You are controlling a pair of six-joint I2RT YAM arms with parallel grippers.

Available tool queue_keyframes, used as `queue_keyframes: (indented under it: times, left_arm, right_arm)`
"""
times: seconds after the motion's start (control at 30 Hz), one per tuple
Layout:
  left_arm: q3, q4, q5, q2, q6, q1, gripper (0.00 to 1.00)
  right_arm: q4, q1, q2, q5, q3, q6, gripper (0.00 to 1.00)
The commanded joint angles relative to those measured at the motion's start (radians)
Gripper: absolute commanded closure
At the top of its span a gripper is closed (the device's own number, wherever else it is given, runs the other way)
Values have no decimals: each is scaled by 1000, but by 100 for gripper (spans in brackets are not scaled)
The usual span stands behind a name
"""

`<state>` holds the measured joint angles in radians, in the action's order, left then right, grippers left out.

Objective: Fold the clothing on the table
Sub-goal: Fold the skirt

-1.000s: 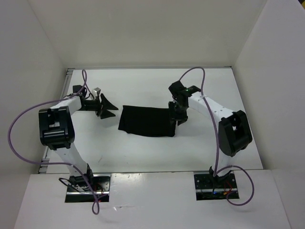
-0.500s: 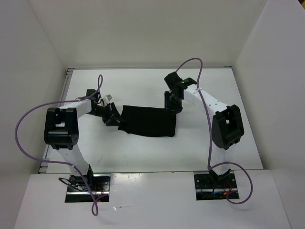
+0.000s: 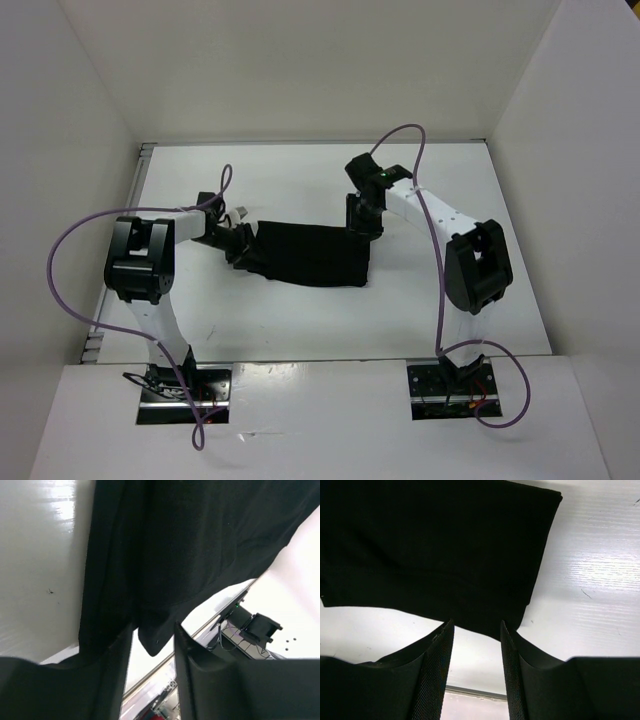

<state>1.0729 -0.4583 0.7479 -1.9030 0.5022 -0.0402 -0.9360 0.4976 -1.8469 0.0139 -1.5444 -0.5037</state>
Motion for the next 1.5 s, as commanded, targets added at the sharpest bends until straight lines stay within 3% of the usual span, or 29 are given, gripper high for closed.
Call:
queue_keyframes:
  times: [0.0,0.03,0.2,0.23,0.57,0.67,0.93,1.47]
  left_arm:
    - [1,20,10,-7,-2,2,56]
    - [1,20,19,-7,-2,-7,59]
    - [1,29,68,-16,-2,-7,99]
    - [1,29,97,-16,-2,-7,100]
    - [165,-25,209,125,16,-7,100]
    - [222,-60,153,122,-23,-7,100]
    - [76,-57,-15,-23,-76,2,100]
    - [33,-46,-91,-54,-85,33,100]
  right_arm:
    - [22,10,41,-17,12,-16,52]
    - [22,10,41,-17,12,-16,52]
    - [22,10,41,-26,21,-25,52]
    - [22,10,41,-26,21,-25,52]
    - [31,10,60,-26,64,-44,52]
    - [40,10,60,-16,73,-53,52]
    - [69,10,51,40,104,-53,52]
    - [154,10,-18,129,204,-62,53]
